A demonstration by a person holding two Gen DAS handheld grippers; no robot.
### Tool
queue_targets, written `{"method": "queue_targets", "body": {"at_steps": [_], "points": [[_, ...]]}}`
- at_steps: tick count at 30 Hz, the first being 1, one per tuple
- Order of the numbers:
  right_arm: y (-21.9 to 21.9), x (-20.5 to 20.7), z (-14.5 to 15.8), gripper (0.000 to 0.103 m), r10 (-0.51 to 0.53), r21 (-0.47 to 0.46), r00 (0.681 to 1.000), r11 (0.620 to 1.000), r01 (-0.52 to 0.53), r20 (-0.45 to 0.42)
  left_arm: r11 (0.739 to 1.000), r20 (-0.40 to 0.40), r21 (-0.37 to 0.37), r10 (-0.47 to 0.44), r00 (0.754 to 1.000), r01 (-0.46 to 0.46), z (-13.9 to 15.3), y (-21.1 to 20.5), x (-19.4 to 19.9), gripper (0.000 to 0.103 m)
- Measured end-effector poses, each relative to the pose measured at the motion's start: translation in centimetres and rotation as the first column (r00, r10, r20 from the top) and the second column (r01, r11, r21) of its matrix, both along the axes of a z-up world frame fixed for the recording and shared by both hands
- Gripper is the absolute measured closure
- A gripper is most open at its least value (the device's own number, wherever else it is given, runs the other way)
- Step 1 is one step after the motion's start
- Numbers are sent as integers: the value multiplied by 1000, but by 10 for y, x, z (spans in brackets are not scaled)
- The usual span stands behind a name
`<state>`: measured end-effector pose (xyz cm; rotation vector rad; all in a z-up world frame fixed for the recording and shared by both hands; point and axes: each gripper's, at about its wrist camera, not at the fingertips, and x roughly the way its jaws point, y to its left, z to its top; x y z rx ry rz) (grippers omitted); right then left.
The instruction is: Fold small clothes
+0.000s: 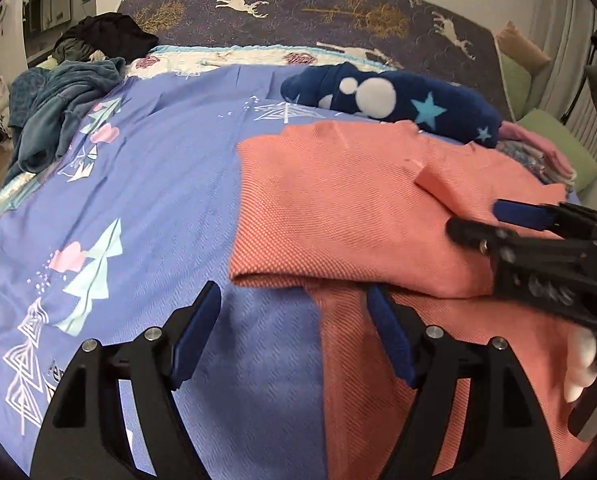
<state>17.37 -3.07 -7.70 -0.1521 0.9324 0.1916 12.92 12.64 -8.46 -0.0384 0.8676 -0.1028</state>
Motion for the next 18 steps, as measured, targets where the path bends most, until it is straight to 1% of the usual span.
{"method": "queue_targets", "body": {"at_steps": [1, 2, 3, 4, 6, 7, 8, 9, 10, 11, 13, 14, 15, 16, 17, 18], "points": [[-4, 4, -1, 87, -8, 6, 1000, 1000, 8, -9, 1000, -5, 5, 4, 1000, -4, -1, -1, 1, 27], [-17, 6, 2, 94, -30, 59, 999, 998, 30, -15, 1000, -10, 8, 8, 1000, -8, -3, -1, 1, 27], [-30, 4, 8, 96, -51, 119, 999, 992, 51, -6, 1000, -12, 7, 11, 1000, -10, -4, 0, 1, 27], [-44, 0, 16, 98, -79, 160, 997, 984, 76, 13, 1000, -13, 3, 13, 1000, -13, -5, 0, 2, 27], [-81, -18, 37, 99, -146, 223, 986, 967, 124, 85, 1000, -20, -10, 26, 999, -26, -6, 3, 2, 24], [-108, -31, 48, 99, -193, 279, 974, 948, 155, 114, 999, -23, -16, 32, 999, -33, -6, 5, 3, 24], [-128, -39, 52, 99, -226, 318, 967, 931, 179, 117, 999, -25, -19, 36, 999, -37, -7, 5, 3, 24], [-148, -46, 54, 99, -260, 361, 960, 910, 205, 109, 999, -24, -19, 38, 999, -38, -7, 5, 3, 24], [-176, -55, 51, 97, -299, 412, 952, 878, 244, 74, 999, -23, -17, 39, 999, -39, -7, 4, 3, 24], [-191, -57, 47, 95, -318, 433, 947, 860, 270, 42, 999, -22, -13, 39, 999, -40, -7, 4, 2, 24], [-217, -59, 31, 94, -349, 469, 936, 821, 325, -39, 999, -22, -7, 40, 999, -40, -8, 3, 2, 24], [-227, -59, 22, 90, -347, 490, 933, 800, 346, -92, 999, -22, -6, 41, 999, -42, -8, 2, 2, 24], [-228, -58, 18, 87, -333, 507, 935, 790, 346, -119, 999, -23, -6, 43, 999, -43, -8, 2, 2, 24], [-225, -56, 15, 76, -312, 522, 941, 785, 333, -131, 999, -23, -4, 45, 999, -45, -8, 2, 2, 23], [-213, -52, 16, 65, -279, 524, 952, 797, 301, -124, 999, -23, 0, 48, 999, -48, -8, 2, 2, 23], [-203, -48, 18, 60, -251, 517, 962, 812, 272, -111, 999, -23, 8, 50, 999, -49, -8, 1, 2, 23]]}}
